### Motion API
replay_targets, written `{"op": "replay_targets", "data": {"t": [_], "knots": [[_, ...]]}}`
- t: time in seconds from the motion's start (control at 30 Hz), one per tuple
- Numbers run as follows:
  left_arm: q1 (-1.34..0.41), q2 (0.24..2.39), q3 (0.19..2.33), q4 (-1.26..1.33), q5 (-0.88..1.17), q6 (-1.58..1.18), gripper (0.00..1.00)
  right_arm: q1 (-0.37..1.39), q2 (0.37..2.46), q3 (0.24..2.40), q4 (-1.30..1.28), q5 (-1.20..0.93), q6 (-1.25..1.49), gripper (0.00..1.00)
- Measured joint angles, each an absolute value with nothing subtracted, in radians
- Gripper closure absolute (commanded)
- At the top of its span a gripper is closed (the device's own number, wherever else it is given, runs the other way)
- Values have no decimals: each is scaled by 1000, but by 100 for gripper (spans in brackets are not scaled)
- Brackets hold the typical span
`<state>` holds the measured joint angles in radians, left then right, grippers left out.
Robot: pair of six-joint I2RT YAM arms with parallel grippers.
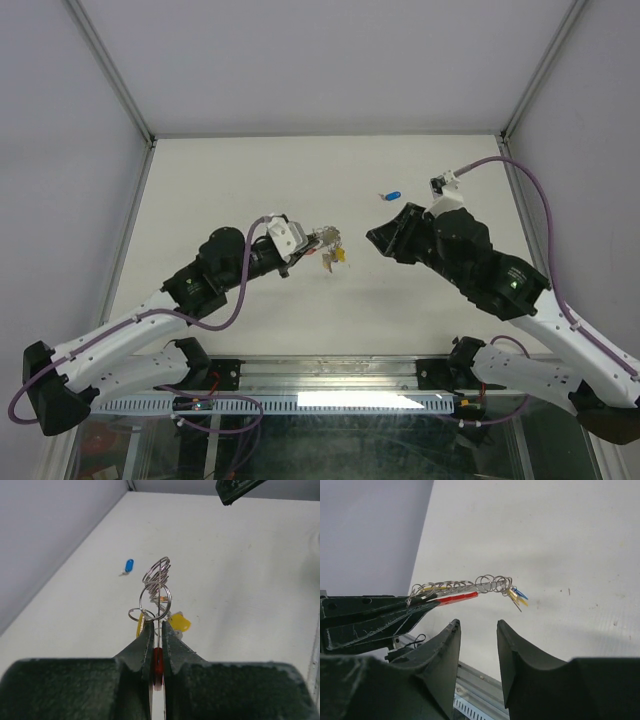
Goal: Put the keys on the keyring
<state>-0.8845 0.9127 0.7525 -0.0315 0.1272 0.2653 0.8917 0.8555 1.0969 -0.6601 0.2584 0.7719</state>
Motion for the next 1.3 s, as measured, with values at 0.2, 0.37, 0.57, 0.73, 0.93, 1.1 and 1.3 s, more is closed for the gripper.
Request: {"op": "replay_targets", "data": {"t": [0.2, 0.37, 0.57, 0.73, 0.93, 1.1, 1.3], "knots": [[-884, 867, 690, 94, 133, 464, 100, 891, 816, 1063, -566, 256, 759, 62], [-885, 851, 629, 127, 162, 702, 100, 891, 828, 1037, -505, 219, 734, 62], [-885, 848, 619, 138, 167, 912, 100, 891, 830, 1015, -476, 202, 724, 62], [-885, 844, 603, 169, 168, 933, 100, 891, 830, 997, -441, 180, 728, 63], [-885, 844, 603, 189, 167, 867, 100, 891, 830, 952, -349, 90, 698, 69], [-885, 843, 603, 211, 168, 722, 100, 891, 813, 899, -219, 15, 616, 73], [-885, 838, 603, 263, 137, 487, 100, 892, 795, 880, -93, -46, 582, 64]]}}
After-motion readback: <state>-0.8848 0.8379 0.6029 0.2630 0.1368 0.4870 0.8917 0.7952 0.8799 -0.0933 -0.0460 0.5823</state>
